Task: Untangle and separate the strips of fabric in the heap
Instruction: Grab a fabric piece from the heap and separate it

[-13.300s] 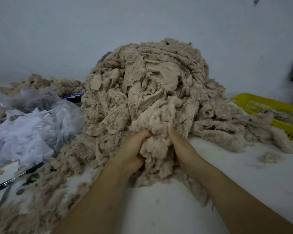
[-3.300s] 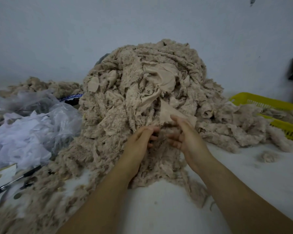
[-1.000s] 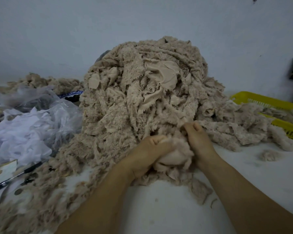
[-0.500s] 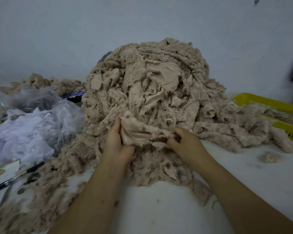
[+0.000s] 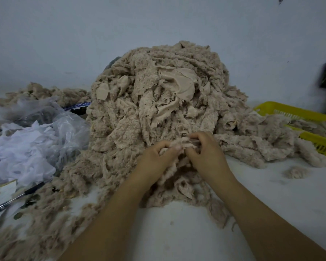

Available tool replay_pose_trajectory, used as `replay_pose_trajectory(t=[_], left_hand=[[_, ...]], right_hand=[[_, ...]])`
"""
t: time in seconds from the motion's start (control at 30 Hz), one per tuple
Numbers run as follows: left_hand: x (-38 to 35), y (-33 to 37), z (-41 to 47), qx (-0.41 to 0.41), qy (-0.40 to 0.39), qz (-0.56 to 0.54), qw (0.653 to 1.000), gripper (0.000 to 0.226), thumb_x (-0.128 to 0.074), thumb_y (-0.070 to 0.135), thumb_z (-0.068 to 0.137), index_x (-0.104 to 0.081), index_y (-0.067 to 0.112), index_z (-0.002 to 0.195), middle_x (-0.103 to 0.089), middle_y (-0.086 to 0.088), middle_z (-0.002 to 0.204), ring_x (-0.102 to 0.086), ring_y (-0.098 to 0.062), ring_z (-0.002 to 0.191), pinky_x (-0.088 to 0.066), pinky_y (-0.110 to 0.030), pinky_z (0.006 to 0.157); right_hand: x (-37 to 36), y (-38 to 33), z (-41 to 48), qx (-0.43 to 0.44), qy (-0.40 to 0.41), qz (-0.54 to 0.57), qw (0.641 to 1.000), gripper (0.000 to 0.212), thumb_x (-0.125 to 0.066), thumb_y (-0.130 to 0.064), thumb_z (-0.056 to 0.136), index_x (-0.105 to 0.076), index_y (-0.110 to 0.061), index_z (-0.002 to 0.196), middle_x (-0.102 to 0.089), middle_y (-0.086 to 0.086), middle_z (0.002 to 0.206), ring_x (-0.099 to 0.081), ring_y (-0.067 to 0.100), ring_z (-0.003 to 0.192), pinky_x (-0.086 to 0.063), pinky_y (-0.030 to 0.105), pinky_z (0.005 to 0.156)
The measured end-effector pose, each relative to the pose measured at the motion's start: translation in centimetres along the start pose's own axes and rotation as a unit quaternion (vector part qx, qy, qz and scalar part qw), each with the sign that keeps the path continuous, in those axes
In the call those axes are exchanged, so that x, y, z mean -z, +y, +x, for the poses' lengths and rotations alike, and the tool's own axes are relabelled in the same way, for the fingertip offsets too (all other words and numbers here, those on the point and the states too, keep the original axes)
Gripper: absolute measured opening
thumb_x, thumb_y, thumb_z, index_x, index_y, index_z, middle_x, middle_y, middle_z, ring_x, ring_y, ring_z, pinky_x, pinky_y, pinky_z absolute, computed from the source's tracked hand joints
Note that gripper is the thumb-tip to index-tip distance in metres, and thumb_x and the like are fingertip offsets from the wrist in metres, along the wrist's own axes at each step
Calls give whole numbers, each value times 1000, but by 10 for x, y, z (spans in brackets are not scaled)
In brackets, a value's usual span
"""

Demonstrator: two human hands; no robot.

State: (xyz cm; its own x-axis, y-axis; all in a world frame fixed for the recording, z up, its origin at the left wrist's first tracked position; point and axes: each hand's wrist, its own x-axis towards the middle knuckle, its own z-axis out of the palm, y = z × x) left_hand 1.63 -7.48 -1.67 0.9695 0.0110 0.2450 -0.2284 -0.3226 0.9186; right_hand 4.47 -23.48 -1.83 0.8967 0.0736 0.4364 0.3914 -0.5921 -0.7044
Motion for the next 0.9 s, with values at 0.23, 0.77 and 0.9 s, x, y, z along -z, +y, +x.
replay_pose_trajectory(t=[0.23, 0.77, 0.9], left_hand=[[10, 20, -4, 112, -38, -442, 889, 21, -66, 29, 80, -81, 14, 83, -77, -11, 88, -75, -19, 78, -58, -26, 64], [48, 2, 11, 101, 94, -679, 721, 34, -36, 28, 108, -52, 20, 79, -55, 7, 57, -45, -3, 40, -46, -14, 43], [37, 7, 9, 122, 41, -636, 761, 44, -39, 30, 106, -63, 17, 71, -53, 7, 52, -51, -6, 42, -50, -17, 45]], right_hand=[[0, 12, 2, -60, -8, 34, 998, 13, -54, -14, 96, -57, -16, 109, -55, -7, 100, -49, 12, 80, -35, 24, 62], [17, 31, 12, -194, 72, 125, 970, 28, -38, -30, 104, -58, -14, 114, -56, 2, 79, -50, 7, 59, -40, 27, 55], [4, 3, 0, -60, -85, 99, 990, 30, -43, -64, 93, -60, -39, 94, -58, -12, 104, -56, -3, 90, -39, 6, 65]])
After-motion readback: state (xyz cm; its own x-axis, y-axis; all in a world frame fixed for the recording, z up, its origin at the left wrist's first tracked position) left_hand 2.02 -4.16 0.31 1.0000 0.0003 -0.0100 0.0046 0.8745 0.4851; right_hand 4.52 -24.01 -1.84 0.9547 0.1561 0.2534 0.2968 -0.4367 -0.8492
